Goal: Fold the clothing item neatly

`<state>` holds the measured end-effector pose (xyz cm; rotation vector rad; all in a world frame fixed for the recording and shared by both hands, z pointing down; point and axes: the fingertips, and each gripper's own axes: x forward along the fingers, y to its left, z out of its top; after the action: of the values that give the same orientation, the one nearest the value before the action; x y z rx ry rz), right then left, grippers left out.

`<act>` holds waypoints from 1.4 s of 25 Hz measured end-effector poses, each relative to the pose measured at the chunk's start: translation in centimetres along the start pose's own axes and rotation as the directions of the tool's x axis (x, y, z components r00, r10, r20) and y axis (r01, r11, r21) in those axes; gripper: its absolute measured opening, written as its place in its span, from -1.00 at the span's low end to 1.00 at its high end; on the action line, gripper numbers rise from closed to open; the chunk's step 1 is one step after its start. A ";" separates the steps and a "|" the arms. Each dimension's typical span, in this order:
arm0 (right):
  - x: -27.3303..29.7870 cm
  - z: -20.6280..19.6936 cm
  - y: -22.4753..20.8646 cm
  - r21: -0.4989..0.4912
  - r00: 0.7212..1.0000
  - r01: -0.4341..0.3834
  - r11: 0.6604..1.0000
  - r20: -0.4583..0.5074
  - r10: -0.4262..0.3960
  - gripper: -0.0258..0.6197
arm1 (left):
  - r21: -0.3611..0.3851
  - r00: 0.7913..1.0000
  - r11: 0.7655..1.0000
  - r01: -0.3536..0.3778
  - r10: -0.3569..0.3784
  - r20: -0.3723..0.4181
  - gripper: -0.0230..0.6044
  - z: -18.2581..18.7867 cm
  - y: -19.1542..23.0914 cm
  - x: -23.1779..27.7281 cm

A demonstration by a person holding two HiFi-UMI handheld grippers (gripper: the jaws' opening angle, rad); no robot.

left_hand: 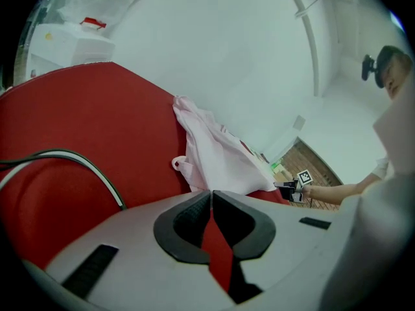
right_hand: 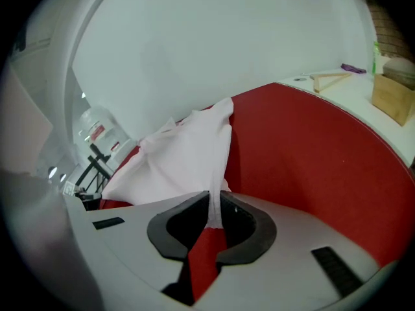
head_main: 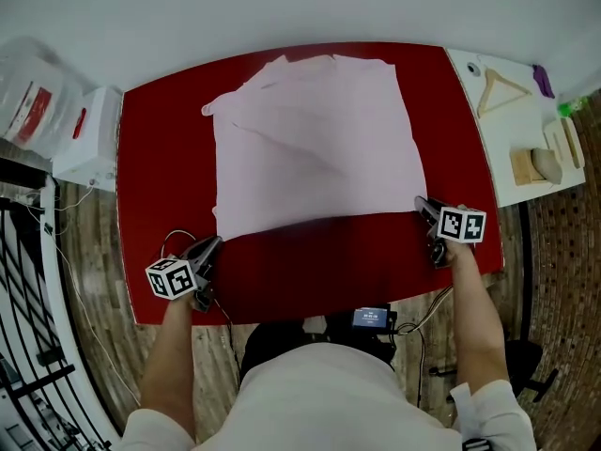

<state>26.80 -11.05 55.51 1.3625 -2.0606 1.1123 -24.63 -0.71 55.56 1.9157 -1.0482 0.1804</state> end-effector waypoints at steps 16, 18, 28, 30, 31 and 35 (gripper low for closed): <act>0.3 0.5 -0.2 -0.083 0.992 0.124 0.989 0.028 -0.122 -0.49 | 0.057 0.980 0.991 -0.123 0.130 -0.150 -0.87 2.7 -0.8 4.9; 0.3 0.4 -0.4 -0.090 0.990 0.143 0.986 0.021 -0.142 -0.49 | 0.020 0.987 0.994 -0.112 0.113 -0.111 -0.92 2.7 -0.9 4.6; -2.4 8.9 1.1 -0.440 0.964 0.257 0.860 0.174 -0.200 -0.47 | 0.007 0.997 0.997 -0.083 0.083 0.002 -0.90 2.6 -1.4 1.6; -0.8 12.4 5.5 -0.572 0.976 0.196 0.797 0.188 -0.106 -0.47 | 0.030 0.998 0.997 -0.064 0.065 -0.011 -0.70 2.8 -2.4 2.8; 0.4 13.9 8.2 -0.621 0.982 0.153 0.768 0.184 -0.047 -0.47 | 0.044 0.998 0.997 -0.061 0.062 -0.019 -0.56 2.7 -2.8 3.4; 7.0 17.2 18.4 -0.747 0.982 -0.017 0.665 0.112 0.151 -0.47 | 0.063 0.996 0.994 -0.086 0.088 -0.032 -0.45 2.5 -2.9 4.7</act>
<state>8.49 -25.26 43.34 0.9428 -2.3151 0.0836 -20.32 -4.80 54.61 1.9160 -1.1154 0.2979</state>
